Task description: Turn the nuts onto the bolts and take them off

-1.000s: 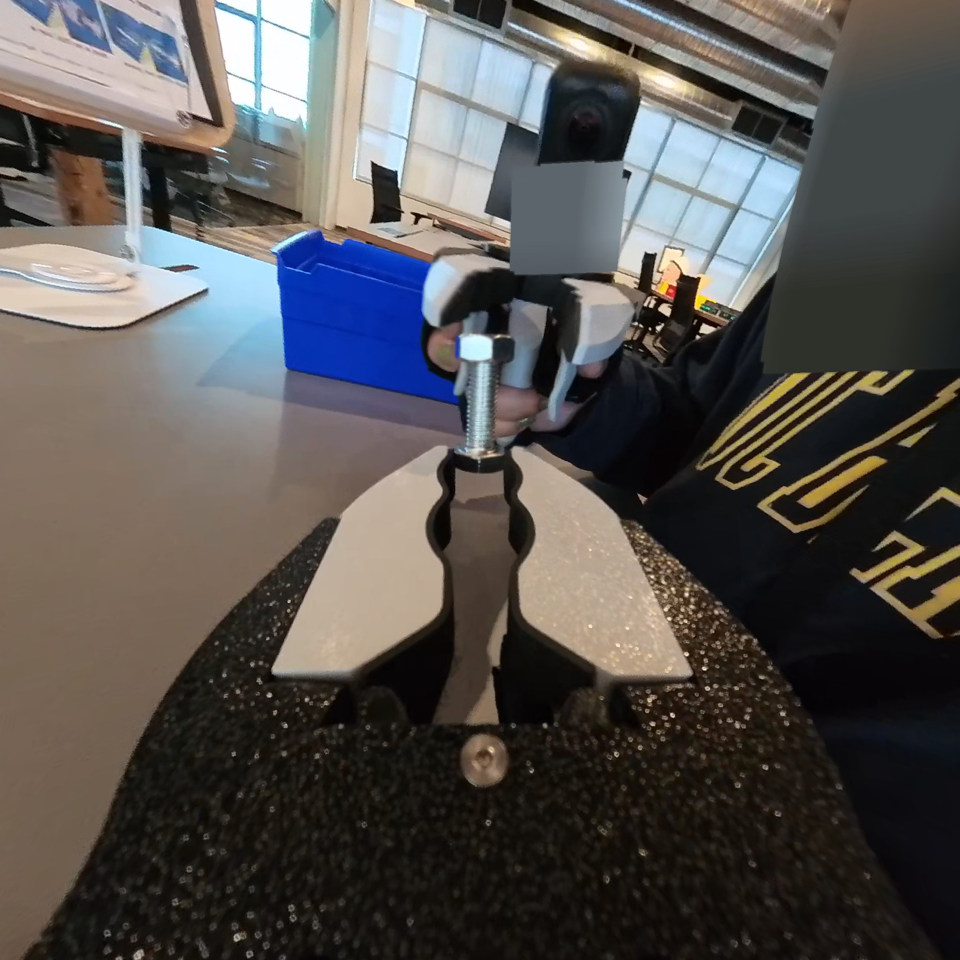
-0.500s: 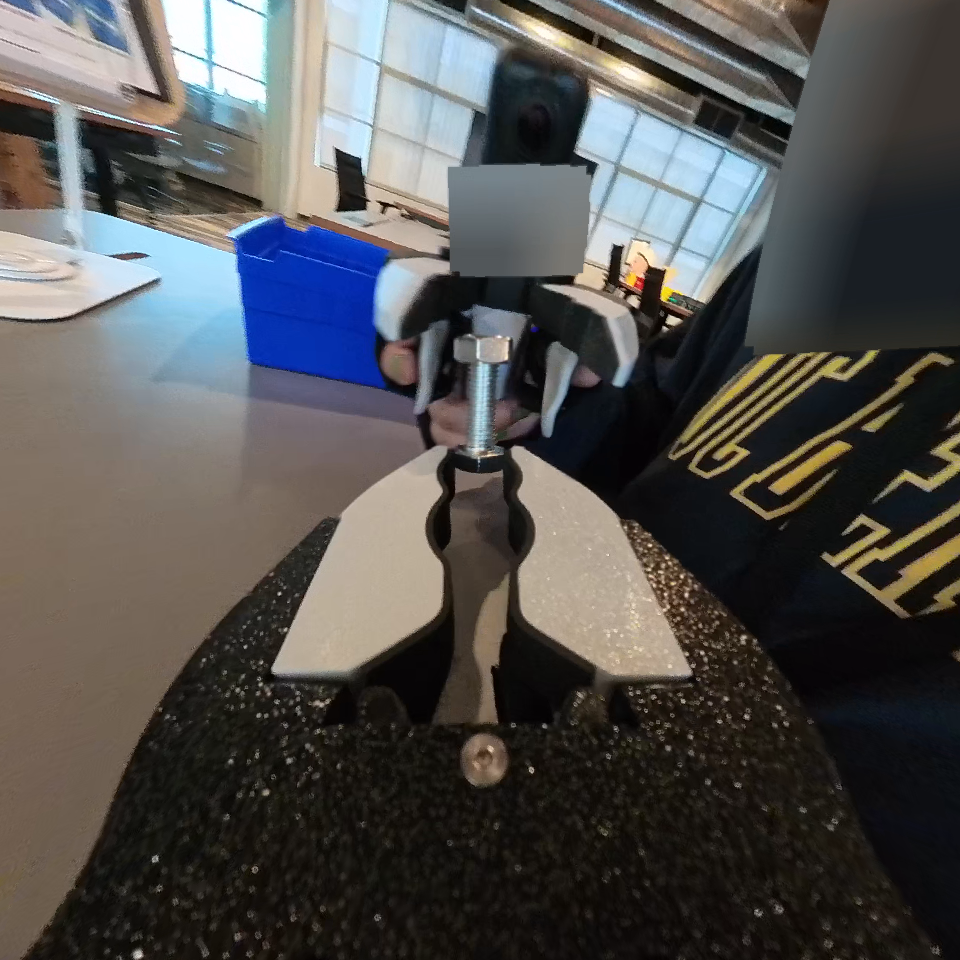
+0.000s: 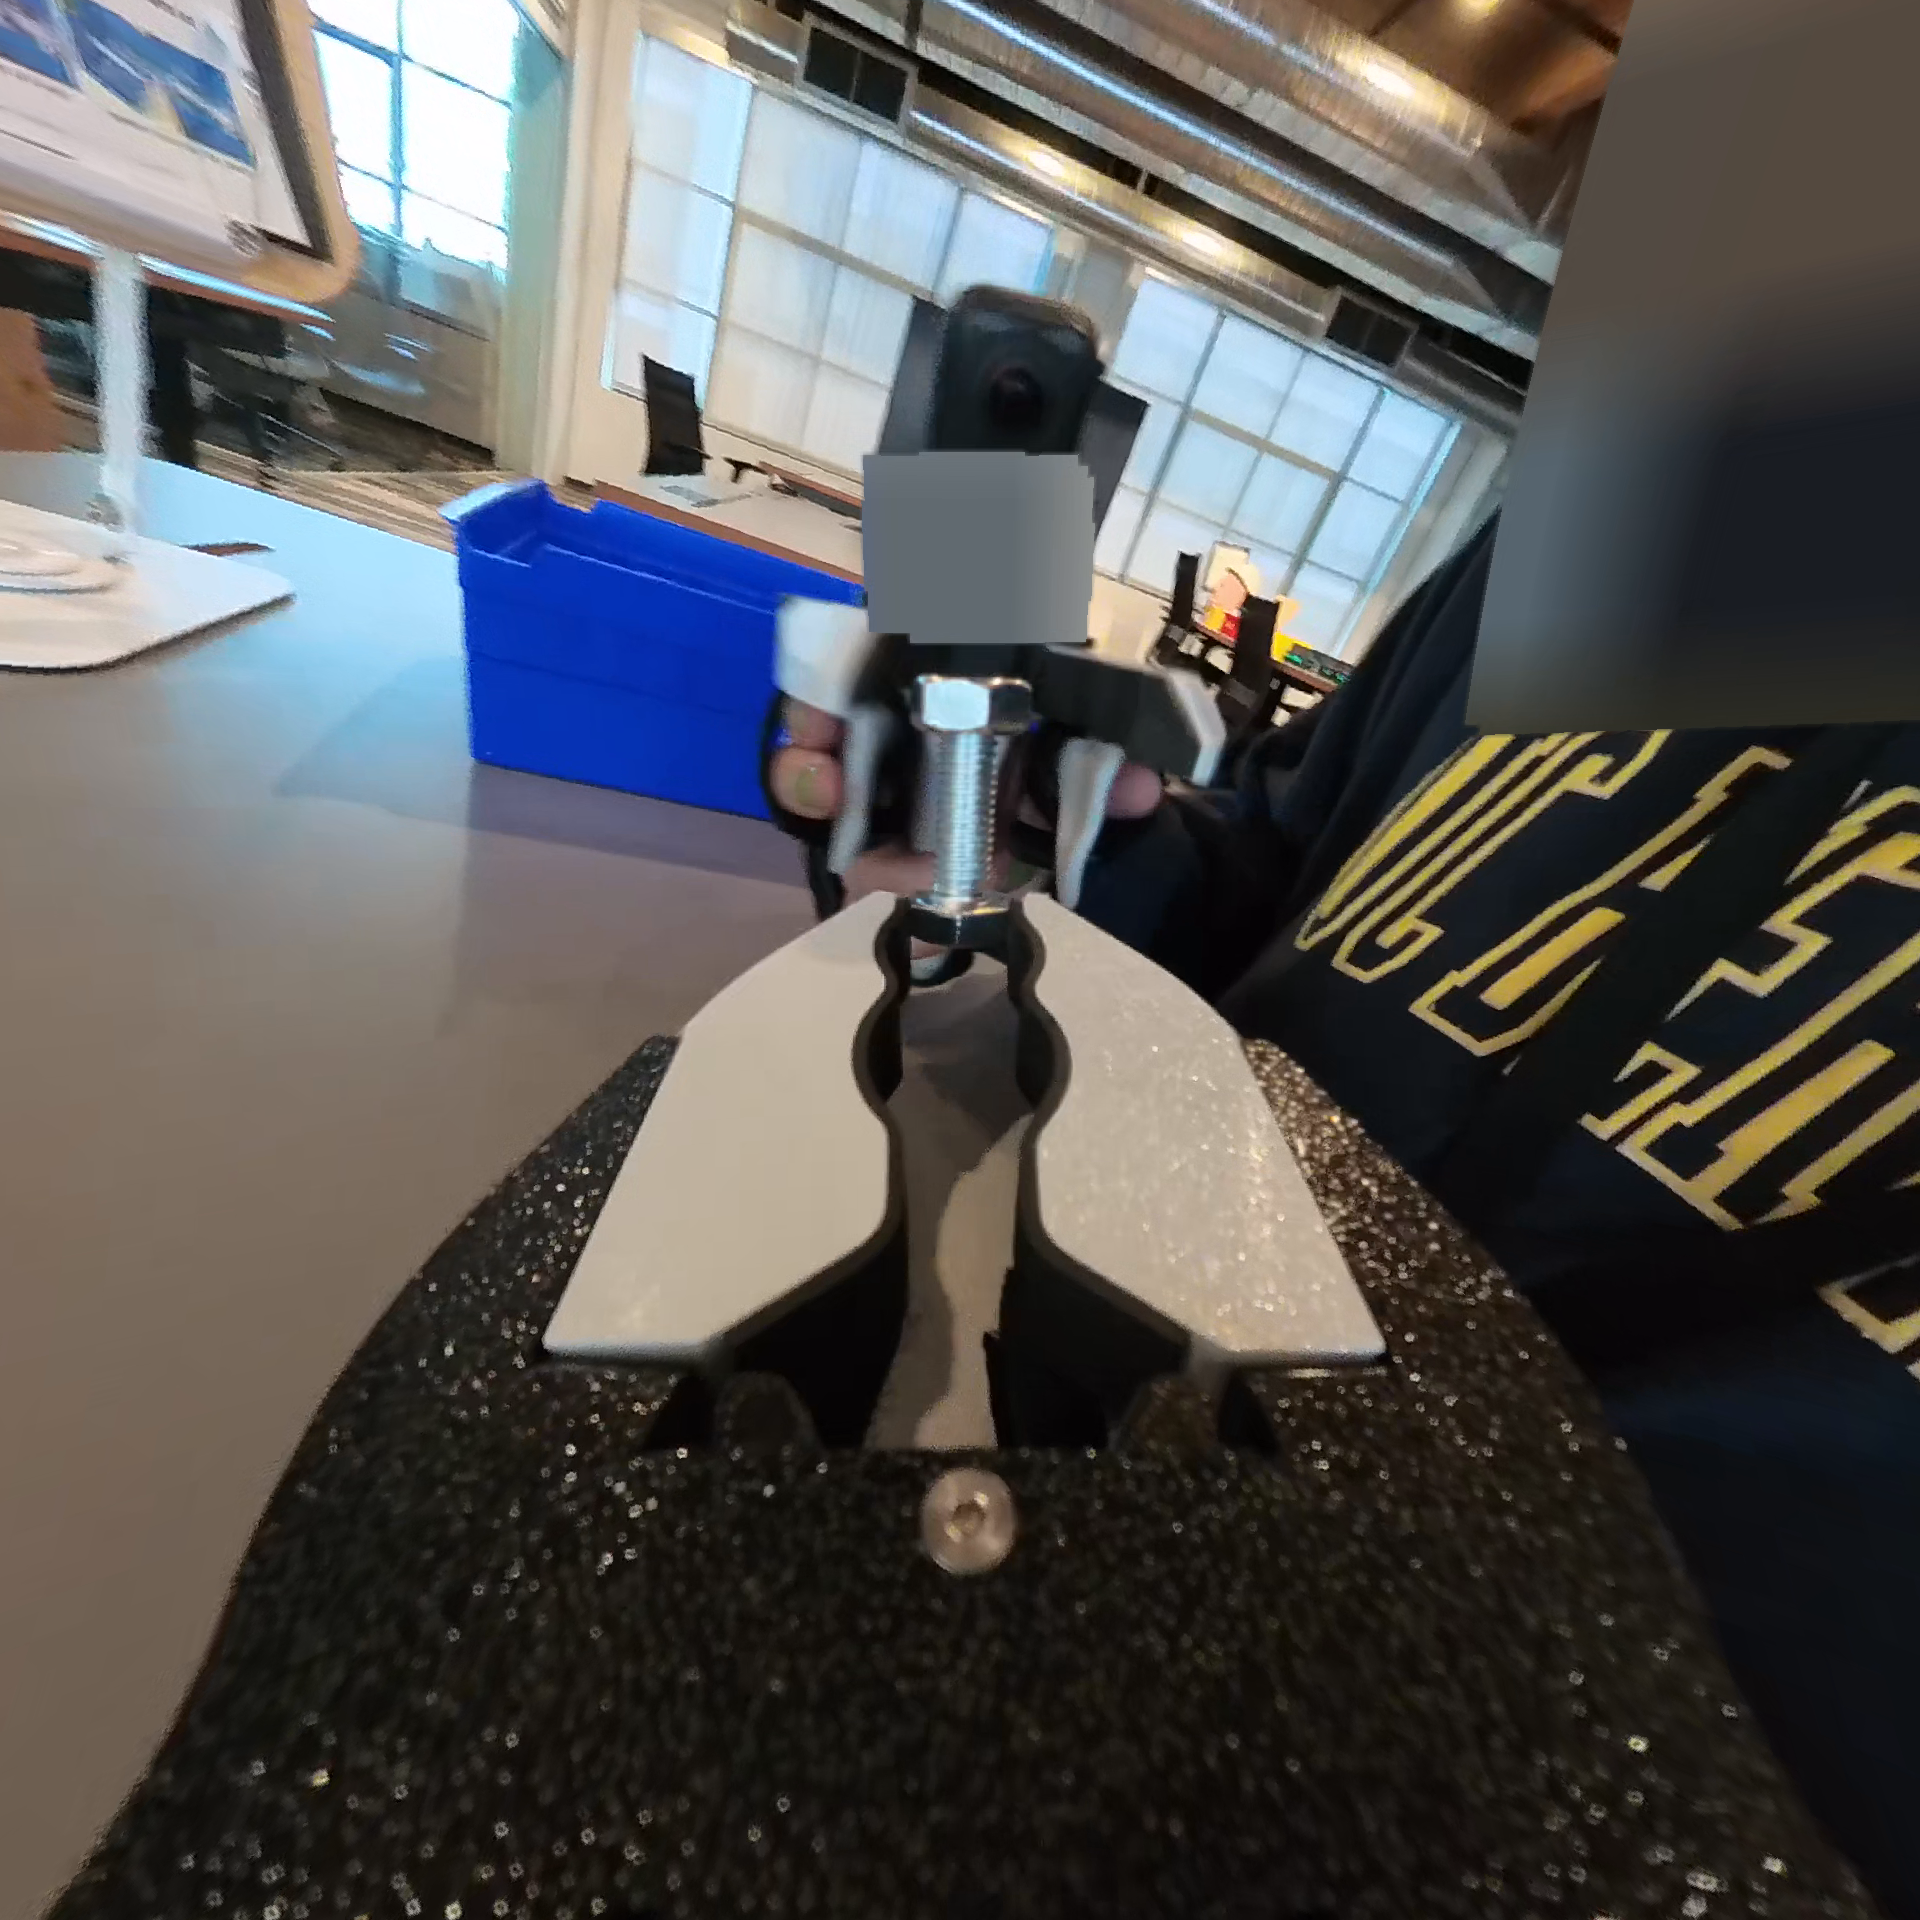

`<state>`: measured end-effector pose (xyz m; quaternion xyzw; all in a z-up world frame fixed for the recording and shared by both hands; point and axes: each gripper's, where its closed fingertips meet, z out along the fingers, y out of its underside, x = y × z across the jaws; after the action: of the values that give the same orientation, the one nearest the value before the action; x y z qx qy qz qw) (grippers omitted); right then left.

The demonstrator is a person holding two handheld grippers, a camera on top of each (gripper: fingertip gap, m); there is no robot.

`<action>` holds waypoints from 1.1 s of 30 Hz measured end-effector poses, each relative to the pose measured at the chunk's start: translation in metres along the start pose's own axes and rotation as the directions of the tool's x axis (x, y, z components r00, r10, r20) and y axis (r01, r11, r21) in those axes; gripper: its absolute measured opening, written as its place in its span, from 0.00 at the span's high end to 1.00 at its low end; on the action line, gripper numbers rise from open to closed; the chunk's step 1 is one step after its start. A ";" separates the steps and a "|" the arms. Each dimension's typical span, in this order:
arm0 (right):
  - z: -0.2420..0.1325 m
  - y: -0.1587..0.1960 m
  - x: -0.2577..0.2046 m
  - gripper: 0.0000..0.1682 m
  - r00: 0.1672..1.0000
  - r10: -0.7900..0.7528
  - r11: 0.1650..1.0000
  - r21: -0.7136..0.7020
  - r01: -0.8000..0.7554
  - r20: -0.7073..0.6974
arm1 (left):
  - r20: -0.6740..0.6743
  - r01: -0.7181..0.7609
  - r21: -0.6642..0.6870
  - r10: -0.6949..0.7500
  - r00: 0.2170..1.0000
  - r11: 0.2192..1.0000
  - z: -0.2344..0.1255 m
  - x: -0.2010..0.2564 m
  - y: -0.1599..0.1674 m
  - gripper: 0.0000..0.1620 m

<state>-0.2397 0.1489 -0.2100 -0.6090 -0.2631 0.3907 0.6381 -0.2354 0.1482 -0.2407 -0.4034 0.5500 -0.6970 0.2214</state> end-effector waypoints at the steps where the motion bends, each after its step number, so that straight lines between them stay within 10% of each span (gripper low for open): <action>1: 0.003 -0.001 0.001 0.64 1.000 0.001 1.000 0.007 -0.001 0.000 | -0.008 -0.001 -0.007 0.001 1.000 1.000 0.002 0.003 0.001 0.90; 33: 0.001 0.010 -0.012 0.62 0.995 -0.057 0.998 0.000 0.057 0.081 | 0.009 0.019 0.014 -0.019 1.000 1.000 0.001 -0.004 0.002 0.90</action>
<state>-0.2489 0.1397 -0.2177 -0.5859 -0.3064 0.3963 0.6370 -0.2330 0.1496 -0.2441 -0.4103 0.5403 -0.7010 0.2199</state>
